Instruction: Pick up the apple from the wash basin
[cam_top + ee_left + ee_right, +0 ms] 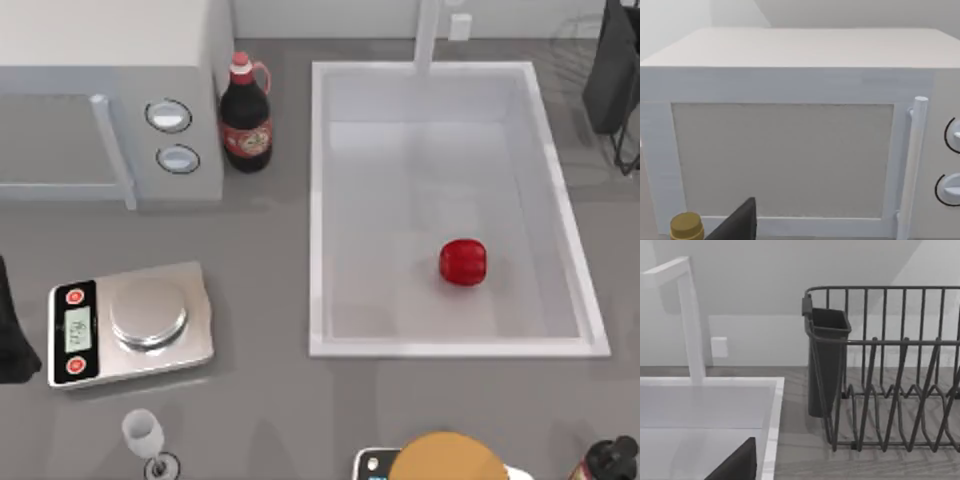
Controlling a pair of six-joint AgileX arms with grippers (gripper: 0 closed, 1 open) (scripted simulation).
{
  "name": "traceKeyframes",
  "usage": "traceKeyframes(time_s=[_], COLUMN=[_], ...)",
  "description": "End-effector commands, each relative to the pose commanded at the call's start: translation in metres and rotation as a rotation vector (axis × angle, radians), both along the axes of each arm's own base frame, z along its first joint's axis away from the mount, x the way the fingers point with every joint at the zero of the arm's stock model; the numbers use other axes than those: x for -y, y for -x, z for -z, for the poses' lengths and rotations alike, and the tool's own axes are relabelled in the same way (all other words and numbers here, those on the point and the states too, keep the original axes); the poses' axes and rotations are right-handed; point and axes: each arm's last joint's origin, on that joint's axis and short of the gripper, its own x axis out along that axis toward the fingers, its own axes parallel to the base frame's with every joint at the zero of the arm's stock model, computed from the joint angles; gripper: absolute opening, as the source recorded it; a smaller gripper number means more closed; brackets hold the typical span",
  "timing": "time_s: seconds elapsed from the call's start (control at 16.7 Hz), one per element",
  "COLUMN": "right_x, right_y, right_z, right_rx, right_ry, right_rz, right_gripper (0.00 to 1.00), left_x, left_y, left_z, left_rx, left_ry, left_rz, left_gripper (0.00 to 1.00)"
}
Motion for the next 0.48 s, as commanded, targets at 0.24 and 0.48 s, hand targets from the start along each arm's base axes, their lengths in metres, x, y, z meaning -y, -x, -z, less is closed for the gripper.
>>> traceKeyframes(time_s=[0.24, 0.48], right_x=[-0.002, -0.008], right_y=[-0.003, -0.02], right_z=[-0.023, -0.065], right_rx=[-0.081, -0.252], right_ry=[-0.018, -0.05], right_rz=[-0.018, -0.051], right_gripper=[1.0, 1.0], left_x=[0.0, 0.0], left_y=[0.0, 0.0], left_z=[0.0, 0.0], left_rx=[0.0, 0.0], left_ry=[0.0, 0.0], left_rz=[0.0, 0.0], left_gripper=[1.0, 1.0])
